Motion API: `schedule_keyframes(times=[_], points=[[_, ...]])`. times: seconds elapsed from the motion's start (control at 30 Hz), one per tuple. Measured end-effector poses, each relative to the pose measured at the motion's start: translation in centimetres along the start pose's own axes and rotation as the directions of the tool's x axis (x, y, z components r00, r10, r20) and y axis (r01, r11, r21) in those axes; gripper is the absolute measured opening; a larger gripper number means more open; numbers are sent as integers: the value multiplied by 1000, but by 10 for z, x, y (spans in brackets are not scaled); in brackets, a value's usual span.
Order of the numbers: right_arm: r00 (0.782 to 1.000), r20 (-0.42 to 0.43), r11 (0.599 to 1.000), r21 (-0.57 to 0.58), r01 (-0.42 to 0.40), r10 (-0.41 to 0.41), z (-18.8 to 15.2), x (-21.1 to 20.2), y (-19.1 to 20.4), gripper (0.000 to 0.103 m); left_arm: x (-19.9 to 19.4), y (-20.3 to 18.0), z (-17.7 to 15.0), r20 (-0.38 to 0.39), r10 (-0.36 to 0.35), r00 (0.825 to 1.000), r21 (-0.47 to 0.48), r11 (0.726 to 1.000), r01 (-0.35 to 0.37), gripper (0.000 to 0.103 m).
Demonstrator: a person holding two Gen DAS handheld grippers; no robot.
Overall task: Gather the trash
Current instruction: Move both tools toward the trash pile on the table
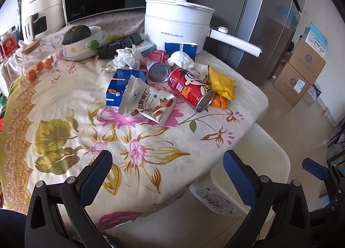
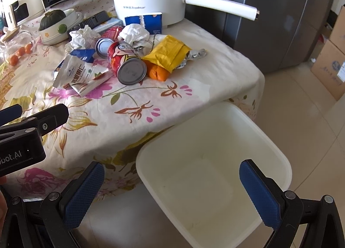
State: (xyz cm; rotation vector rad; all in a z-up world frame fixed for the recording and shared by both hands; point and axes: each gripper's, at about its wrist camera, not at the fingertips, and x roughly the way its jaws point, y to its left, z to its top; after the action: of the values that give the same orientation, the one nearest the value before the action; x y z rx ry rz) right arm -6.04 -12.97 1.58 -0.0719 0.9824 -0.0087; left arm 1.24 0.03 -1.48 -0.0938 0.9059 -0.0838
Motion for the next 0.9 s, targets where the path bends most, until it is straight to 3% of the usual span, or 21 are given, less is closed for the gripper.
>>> schedule_keyframes(times=[0.57,0.9], points=[[999,-31,1000,-8,-13,13,-2,6,3,103,2,2,-9,-21,21,1000,10,1000,-21,103],[998,-57,1000,-22,-6,5,-3,13,4,103,12,1,-2,-73,40,997,26,999,-39,103]])
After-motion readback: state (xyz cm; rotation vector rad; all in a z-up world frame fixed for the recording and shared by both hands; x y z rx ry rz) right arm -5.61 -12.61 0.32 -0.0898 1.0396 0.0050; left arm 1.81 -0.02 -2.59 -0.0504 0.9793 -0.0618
